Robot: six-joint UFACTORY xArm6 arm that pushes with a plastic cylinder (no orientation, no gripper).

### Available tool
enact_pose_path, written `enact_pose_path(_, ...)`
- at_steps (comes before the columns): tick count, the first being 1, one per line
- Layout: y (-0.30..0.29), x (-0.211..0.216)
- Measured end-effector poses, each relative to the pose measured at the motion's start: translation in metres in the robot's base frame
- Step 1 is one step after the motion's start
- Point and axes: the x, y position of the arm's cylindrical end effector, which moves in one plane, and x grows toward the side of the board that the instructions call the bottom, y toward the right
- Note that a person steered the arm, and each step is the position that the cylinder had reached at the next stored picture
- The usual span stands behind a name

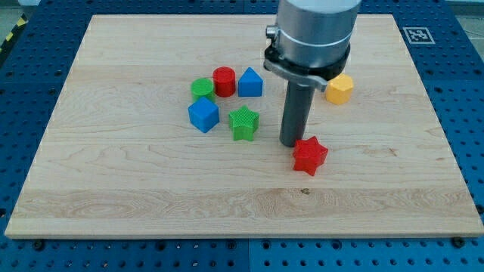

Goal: Slide the green star diagonally top right to the blue cube

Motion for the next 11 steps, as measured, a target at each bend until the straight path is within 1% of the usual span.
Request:
enact_pose_path(1,-0.034,0.010)
enact_pose_path(2,-0.074,0.004)
enact_pose_path(3,-0.082,0.003)
enact_pose_path(4,-0.037,0.014)
enact_pose_path(5,-0.022,0.008)
enact_pose_path(6,-0.057,0.013)
enact_pose_path(7,-0.081,0.006)
enact_pose_path(8,-0.082,-0.018)
enact_pose_path(9,-0.059,-0.031)
enact_pose_path(10,-0.006,-0.031)
enact_pose_path(11,-0.008,-0.031)
